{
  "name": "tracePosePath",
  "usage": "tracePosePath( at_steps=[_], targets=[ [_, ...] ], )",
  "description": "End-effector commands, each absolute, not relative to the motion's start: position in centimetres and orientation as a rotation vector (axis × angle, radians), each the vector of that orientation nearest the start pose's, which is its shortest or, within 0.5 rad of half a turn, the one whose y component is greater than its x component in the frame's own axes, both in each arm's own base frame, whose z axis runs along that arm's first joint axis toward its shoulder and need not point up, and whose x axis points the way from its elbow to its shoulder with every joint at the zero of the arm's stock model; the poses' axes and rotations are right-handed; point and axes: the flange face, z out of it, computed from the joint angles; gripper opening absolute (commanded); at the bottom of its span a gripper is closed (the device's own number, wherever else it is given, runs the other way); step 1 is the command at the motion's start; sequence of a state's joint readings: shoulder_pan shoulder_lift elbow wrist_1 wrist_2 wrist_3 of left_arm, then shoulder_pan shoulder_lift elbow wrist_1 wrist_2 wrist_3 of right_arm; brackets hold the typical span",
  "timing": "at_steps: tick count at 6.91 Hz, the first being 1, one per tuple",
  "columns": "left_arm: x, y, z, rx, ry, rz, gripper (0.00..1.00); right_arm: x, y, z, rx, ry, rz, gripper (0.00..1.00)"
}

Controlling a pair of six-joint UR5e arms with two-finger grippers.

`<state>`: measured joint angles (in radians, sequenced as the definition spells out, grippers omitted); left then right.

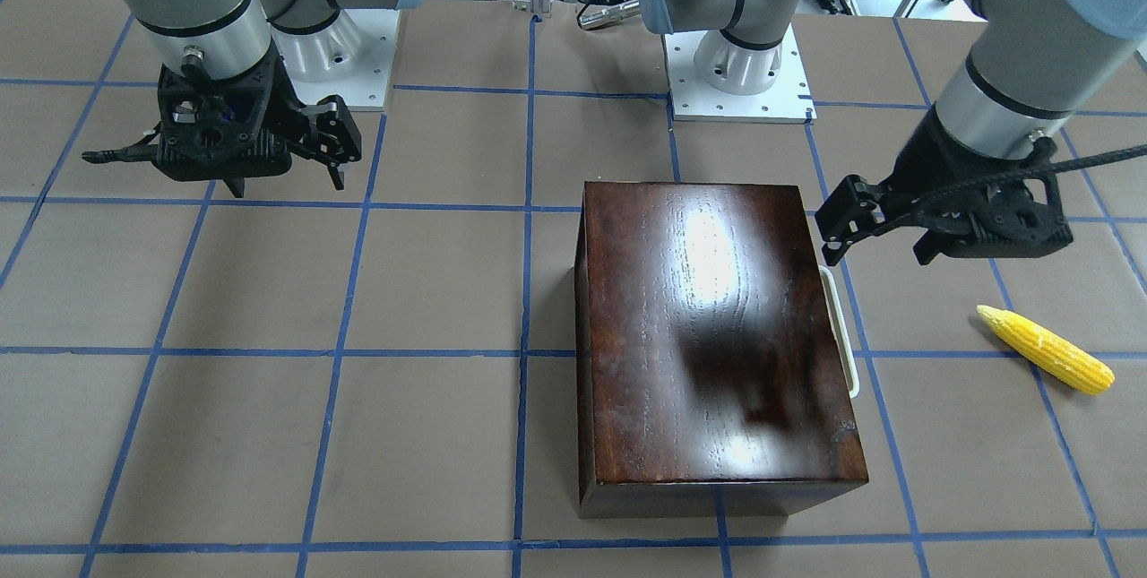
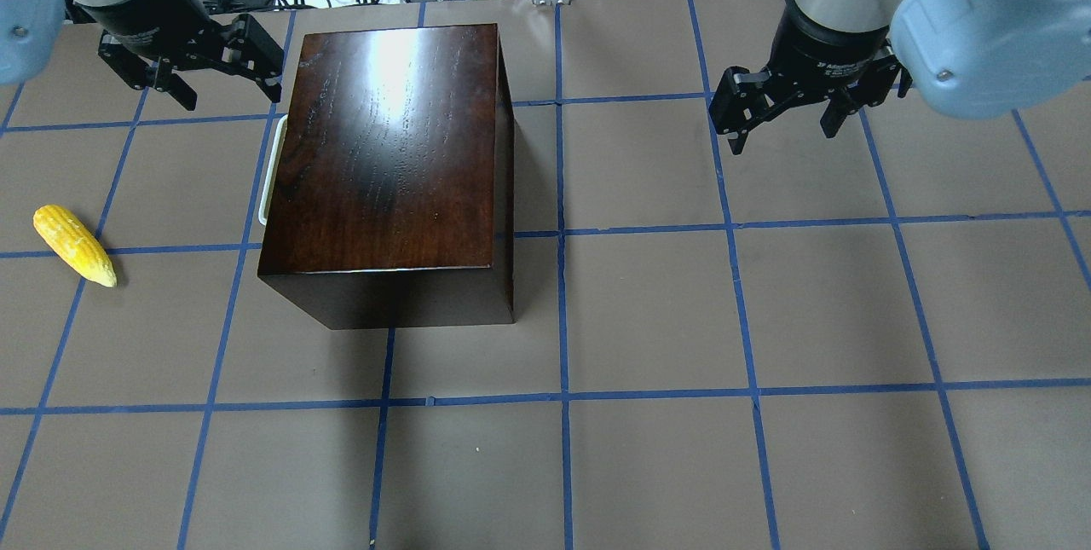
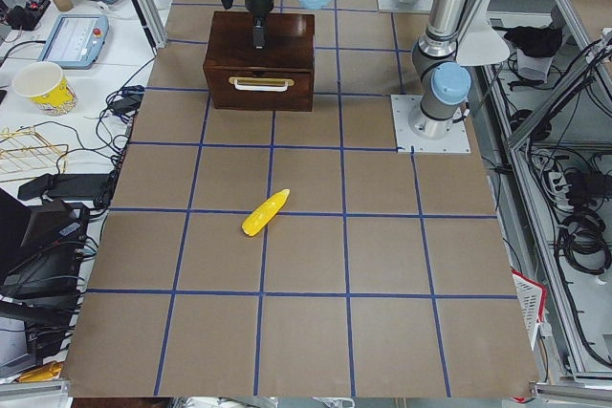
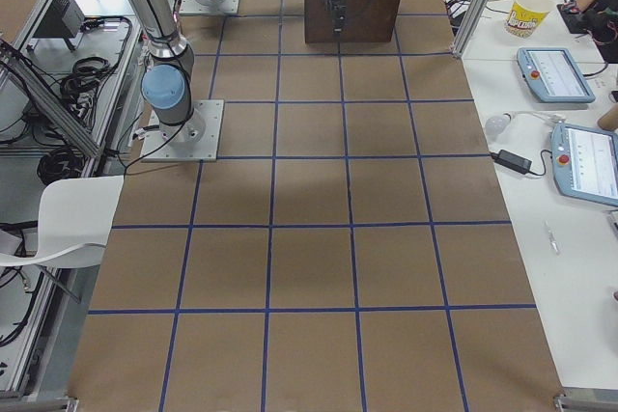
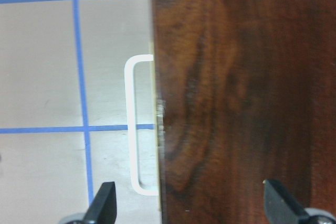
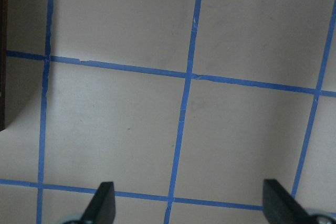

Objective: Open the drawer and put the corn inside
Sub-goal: 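Move the left gripper out beside the cabinet toward the white drawer handle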

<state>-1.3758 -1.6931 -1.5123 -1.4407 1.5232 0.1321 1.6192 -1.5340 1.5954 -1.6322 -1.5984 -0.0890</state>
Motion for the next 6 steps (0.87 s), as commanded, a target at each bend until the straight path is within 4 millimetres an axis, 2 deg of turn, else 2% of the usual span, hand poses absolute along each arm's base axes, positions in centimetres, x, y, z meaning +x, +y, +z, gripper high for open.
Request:
tracePosePath(
  at_steps=[1, 4, 6],
  targets=[
    [2.5, -57.2, 46.1, -0.185, 3.209, -0.131, 1.00, 15.4, -50.0, 46.3, -0.216, 3.162, 0.003, 1.00],
    [8.7, -57.8, 42.9, -0.044, 3.220, -0.065, 1.00, 15.6, -50.0, 46.4, -0.221, 3.161, 0.001, 1.00],
    [9.0, -59.0, 40.4, 0.083, 3.287, -0.081, 1.00, 15.6, -50.0, 46.4, -0.221, 3.161, 0.001, 1.00]
  ],
)
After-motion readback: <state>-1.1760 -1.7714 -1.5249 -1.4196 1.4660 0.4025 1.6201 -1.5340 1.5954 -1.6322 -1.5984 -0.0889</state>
